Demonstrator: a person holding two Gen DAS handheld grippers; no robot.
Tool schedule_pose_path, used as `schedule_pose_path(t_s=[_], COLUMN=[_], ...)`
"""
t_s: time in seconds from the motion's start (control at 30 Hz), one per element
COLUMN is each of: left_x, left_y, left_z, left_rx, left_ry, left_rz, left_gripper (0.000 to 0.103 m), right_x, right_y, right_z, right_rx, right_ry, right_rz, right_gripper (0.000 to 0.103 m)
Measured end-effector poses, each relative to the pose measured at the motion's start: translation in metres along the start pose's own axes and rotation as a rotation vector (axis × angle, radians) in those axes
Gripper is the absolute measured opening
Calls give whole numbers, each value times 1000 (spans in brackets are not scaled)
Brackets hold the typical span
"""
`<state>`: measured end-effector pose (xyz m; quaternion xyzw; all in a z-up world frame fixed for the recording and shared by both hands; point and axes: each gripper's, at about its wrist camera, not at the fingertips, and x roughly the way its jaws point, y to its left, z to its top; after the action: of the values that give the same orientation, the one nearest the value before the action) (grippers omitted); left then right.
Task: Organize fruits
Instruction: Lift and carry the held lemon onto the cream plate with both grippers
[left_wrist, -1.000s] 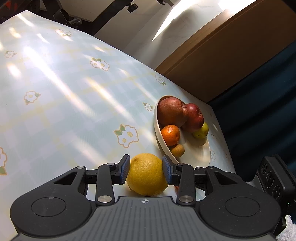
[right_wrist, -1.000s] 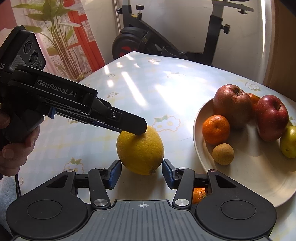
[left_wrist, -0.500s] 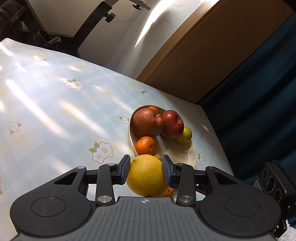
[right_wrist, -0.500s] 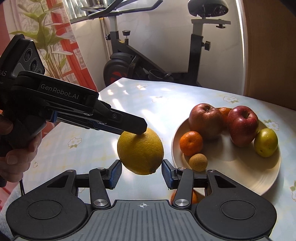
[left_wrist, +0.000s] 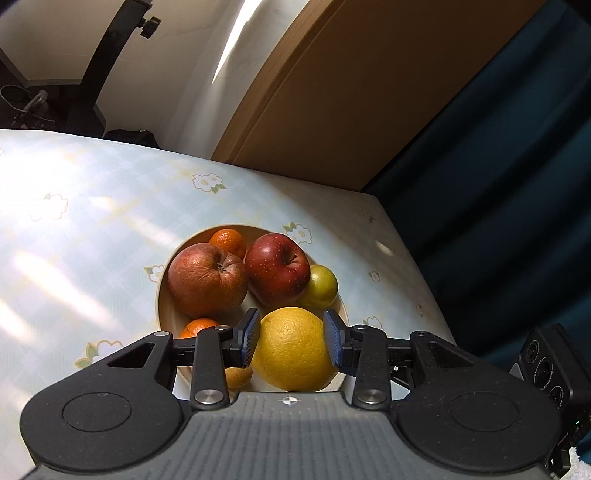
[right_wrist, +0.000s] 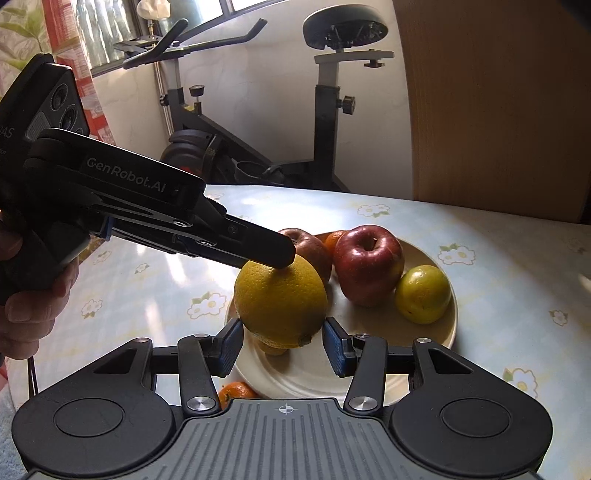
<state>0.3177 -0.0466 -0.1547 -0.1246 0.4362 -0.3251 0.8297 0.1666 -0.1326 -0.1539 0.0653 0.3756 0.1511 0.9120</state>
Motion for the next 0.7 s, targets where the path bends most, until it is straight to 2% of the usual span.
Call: schedule_pose_path(t_s=[0.27,0.43,0.7], left_x=[28,40,27], left_y=[5,9,17], left_z=[7,11,12], left_rx=[-13,-20,-39], left_ry=[49,65,26], left_rz=[39,58,47], left_gripper=[40,37,37], right_x=[22,27,28], right_y=[-18,-20,-17], right_z=[-5,-6,-3], right_rx=[5,27,21], right_ry=[41,29,28], right_rz=[6,9,8], right_gripper=[44,43,43])
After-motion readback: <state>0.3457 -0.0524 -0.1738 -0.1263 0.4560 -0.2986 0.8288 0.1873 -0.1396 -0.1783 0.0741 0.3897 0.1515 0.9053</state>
